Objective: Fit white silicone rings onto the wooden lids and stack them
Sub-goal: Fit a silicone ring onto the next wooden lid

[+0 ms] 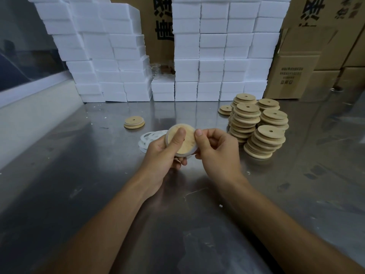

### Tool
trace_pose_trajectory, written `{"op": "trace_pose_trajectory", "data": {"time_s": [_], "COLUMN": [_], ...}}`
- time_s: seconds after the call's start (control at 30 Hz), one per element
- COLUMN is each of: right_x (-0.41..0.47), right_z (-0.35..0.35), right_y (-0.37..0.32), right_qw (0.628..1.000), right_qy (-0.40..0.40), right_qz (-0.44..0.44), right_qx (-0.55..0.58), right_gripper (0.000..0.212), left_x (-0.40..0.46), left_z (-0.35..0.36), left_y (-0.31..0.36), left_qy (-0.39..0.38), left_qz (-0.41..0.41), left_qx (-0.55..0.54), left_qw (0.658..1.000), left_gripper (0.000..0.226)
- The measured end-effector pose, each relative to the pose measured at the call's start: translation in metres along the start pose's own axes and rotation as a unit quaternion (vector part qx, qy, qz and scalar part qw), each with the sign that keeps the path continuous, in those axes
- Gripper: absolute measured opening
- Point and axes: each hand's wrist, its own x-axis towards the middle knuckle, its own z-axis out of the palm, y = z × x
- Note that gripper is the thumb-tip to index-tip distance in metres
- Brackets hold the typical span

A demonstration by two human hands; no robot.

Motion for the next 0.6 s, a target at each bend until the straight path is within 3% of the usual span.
{"op": "trace_pose_trajectory", "data": {"time_s": [0.17, 0.27, 0.43, 0.6], "right_x": [0.001, 0.001, 0.006, 0.005], "right_z": [-0.006, -0.009, -0.005, -0.003], "right_y": [0.002, 0.004, 0.007, 0.006], "right_qw": [0.987, 0.973, 0.992, 0.998], "right_qy": [0.013, 0.003, 0.015, -0.006], "right_qz": [-0.113, -0.148, -0.063, -0.034], "right_qx": [-0.118, -0.178, -0.109, -0.050], "right_gripper": [0.022, 0.016, 0.027, 0.017], "left_x": [0.000, 0.000, -0.001, 0.000], "left_z": [-0.006, -0.011, -0.008, -0.007], "left_y": [0.002, 0.002, 0.000, -0.001], "left_qy": [-0.018, -0.011, 0.007, 0.022], "left_qz": [-0.015, -0.013, -0.037, -0.036], "left_qx": [-0.018, -0.032, -0.057, -0.074], "left_qw": [1.000, 0.999, 0.998, 0.996], "left_gripper": [0.040, 0.037, 0.033, 0.032]}}
